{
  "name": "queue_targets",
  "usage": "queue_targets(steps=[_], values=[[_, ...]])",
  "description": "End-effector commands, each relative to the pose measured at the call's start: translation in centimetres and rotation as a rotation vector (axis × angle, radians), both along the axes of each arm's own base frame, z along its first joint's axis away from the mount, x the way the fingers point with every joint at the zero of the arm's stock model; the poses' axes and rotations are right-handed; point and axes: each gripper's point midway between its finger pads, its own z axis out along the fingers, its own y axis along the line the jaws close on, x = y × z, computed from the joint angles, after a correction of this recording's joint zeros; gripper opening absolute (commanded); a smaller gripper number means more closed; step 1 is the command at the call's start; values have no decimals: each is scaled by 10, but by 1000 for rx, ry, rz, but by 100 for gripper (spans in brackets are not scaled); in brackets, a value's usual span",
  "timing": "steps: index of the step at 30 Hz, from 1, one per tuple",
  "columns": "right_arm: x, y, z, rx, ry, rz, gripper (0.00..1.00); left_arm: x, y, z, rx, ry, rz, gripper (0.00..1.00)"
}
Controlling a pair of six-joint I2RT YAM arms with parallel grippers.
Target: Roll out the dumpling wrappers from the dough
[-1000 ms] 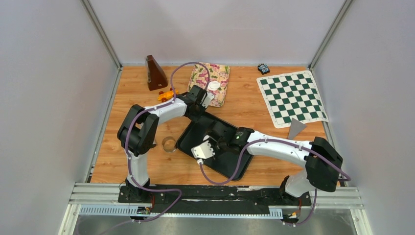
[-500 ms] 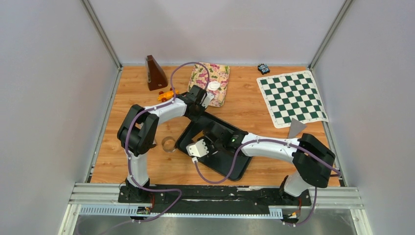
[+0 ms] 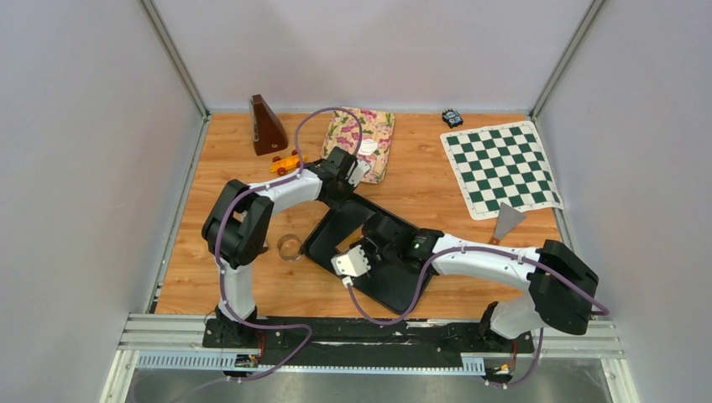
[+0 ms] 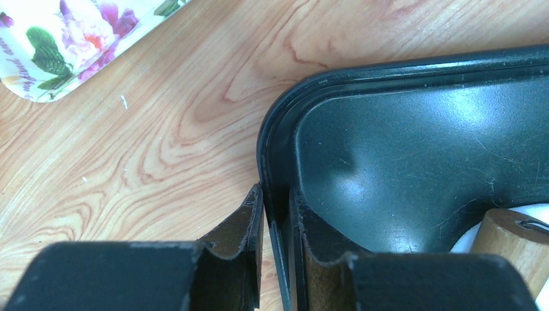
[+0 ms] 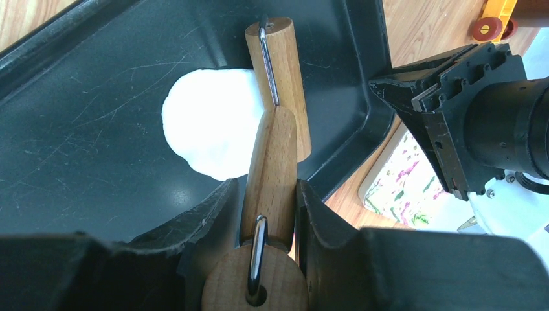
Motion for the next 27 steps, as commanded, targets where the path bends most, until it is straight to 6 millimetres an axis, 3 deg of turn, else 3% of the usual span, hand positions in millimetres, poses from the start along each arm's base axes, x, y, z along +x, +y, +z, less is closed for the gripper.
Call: queue_targets(steps=[1,12,27], values=[[-71,-58,-73,-237,350,14,0,10,2,30,-1,-91,-15,0],[-93,-89,-74,-353,424,43,0,10,2,28,1,-86,-15,0],[-108,-108,-80,-418,485,34,0,11,3,26,9,-82,-11,0]])
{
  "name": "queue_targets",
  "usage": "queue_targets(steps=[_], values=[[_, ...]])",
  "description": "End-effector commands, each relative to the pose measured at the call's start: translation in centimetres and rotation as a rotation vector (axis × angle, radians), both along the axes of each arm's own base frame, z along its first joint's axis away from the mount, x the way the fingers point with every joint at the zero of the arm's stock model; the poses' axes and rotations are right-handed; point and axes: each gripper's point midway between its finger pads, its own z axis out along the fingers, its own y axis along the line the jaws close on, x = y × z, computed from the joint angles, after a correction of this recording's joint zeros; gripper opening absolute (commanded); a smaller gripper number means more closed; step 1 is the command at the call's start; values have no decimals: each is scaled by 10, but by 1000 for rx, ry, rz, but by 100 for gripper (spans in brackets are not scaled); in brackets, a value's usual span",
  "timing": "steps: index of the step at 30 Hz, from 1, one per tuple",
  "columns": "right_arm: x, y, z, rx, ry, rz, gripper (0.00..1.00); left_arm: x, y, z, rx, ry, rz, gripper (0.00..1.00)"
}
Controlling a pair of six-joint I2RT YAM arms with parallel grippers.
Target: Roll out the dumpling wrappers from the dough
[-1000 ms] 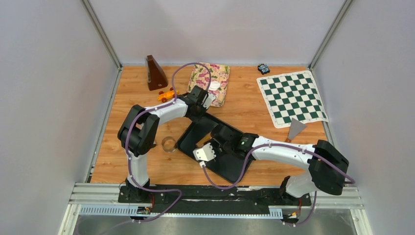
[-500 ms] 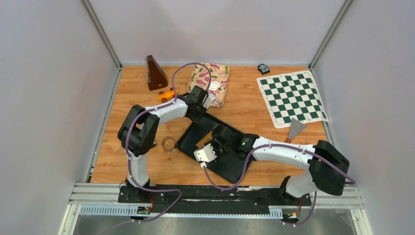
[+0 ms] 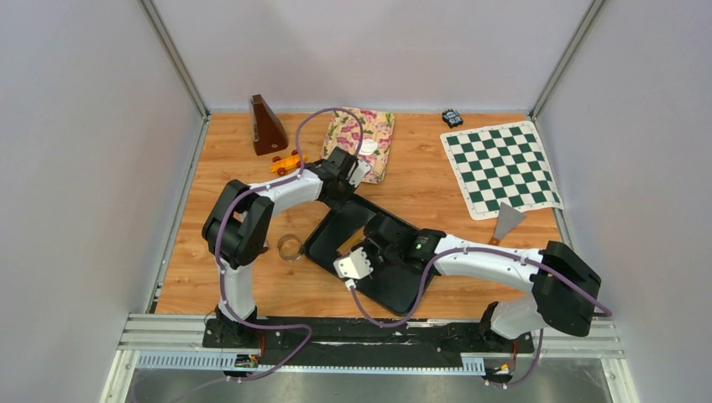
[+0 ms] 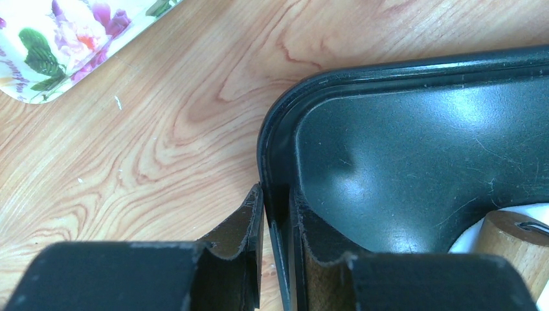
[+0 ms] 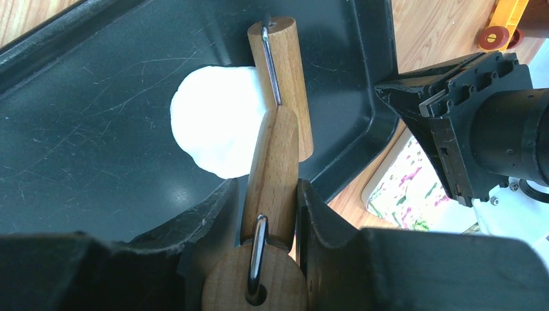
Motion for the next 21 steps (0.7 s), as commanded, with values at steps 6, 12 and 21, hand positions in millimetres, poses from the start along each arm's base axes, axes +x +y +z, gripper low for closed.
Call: queue_targets(steps=[6,12,21], values=[[-105,-114,-78,-438,466,4,0,14,7,25,14,-84,2,0],[-110,-124,-78,-464,480,2,0,15,10,25,10,-81,11,0],[-117,-137,-79,-512,494,6,0,17,12,25,7,-77,20,0]])
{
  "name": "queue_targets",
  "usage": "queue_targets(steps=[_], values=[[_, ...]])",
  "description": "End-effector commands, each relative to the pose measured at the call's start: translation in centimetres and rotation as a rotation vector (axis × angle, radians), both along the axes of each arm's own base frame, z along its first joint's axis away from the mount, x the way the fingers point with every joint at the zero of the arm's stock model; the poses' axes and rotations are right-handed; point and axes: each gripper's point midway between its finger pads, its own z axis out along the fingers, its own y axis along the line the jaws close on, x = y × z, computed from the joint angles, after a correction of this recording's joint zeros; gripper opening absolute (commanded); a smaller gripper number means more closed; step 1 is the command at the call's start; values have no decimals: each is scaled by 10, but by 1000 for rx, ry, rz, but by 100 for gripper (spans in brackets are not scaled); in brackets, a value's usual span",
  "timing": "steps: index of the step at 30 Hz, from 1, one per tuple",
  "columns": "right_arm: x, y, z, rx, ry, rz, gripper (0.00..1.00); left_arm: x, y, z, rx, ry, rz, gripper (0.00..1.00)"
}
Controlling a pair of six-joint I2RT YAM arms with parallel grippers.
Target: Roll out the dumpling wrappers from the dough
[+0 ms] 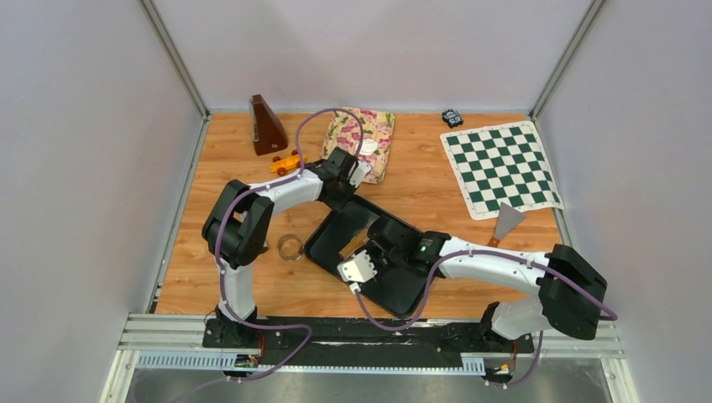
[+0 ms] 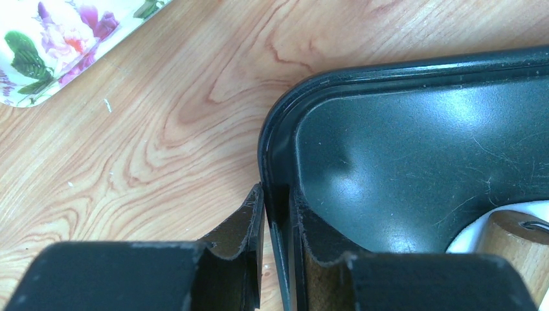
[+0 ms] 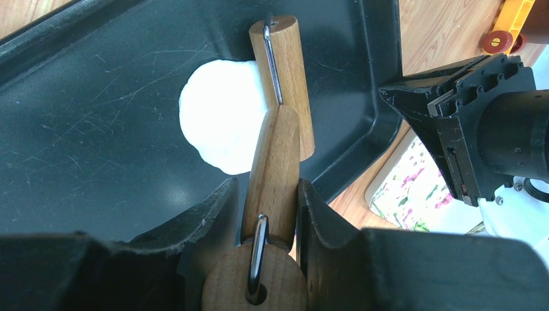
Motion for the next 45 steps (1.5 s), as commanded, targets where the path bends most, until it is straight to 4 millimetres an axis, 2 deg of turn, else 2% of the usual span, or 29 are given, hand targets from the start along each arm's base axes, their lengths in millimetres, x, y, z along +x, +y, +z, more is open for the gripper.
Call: queue_targets(steps=[1,10,14,17,19,30,45], values=[[-109,-128,-76,-510,479,-19,0,19,15,25,22,-89,28,0],[-98,-137,-70,-533,392,-22,0,20,18,24,22,-81,35,0],[-83,-128,-64,-491,314,-22,0,19,17,23,19,-79,32,0],[-62,-110,-60,-424,205,-21,0,18,16,23,13,-75,29,0],[-55,-111,-59,-441,173,-19,0,18,16,23,13,-72,28,0],[-91,-136,-71,-488,330,-14,0,17,16,23,10,-69,29,0],[-113,-152,-77,-556,399,11,0,18,17,24,15,-76,31,0]])
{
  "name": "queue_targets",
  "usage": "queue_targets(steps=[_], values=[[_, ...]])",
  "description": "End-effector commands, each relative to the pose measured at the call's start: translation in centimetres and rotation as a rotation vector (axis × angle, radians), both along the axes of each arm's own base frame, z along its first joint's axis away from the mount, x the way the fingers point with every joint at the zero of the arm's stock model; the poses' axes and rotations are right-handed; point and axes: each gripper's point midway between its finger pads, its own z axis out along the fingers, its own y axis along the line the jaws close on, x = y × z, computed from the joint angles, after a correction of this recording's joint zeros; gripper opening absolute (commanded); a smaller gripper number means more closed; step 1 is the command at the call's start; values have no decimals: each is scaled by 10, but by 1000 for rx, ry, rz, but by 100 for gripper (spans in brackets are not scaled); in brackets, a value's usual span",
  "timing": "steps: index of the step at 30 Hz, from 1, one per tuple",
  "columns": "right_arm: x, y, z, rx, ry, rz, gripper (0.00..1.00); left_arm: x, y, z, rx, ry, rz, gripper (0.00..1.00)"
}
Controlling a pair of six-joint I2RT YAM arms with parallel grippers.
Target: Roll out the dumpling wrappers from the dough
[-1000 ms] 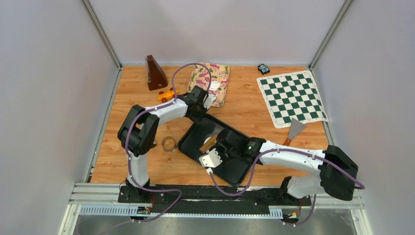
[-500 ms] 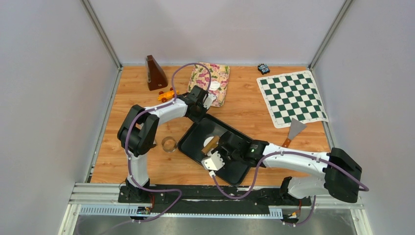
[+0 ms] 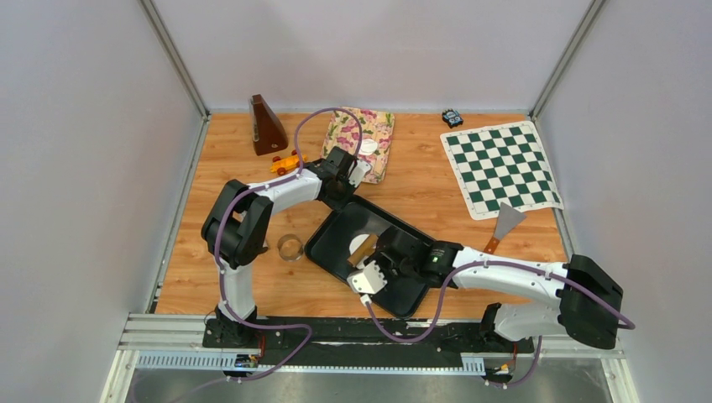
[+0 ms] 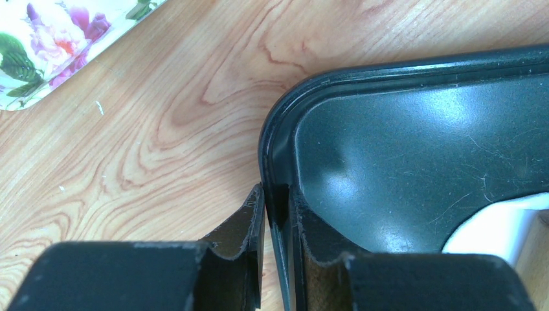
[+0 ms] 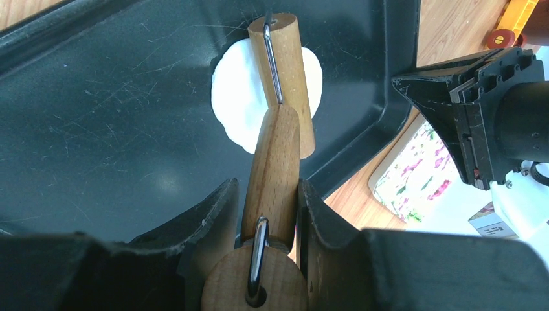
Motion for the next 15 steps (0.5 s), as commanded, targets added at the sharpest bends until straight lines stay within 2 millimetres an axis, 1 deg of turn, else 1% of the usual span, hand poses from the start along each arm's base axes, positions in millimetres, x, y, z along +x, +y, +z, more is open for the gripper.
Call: queue_targets(steps=[1,5,15], values=[[-98,-130,-73,-524,431,-36,0,20,19,24,41,-92,36,0],[-104,-137,-72,-545,446,-38,0,20,19,24,42,-93,38,0],[-109,-149,-71,-574,459,-52,0,21,19,25,46,-96,37,0]])
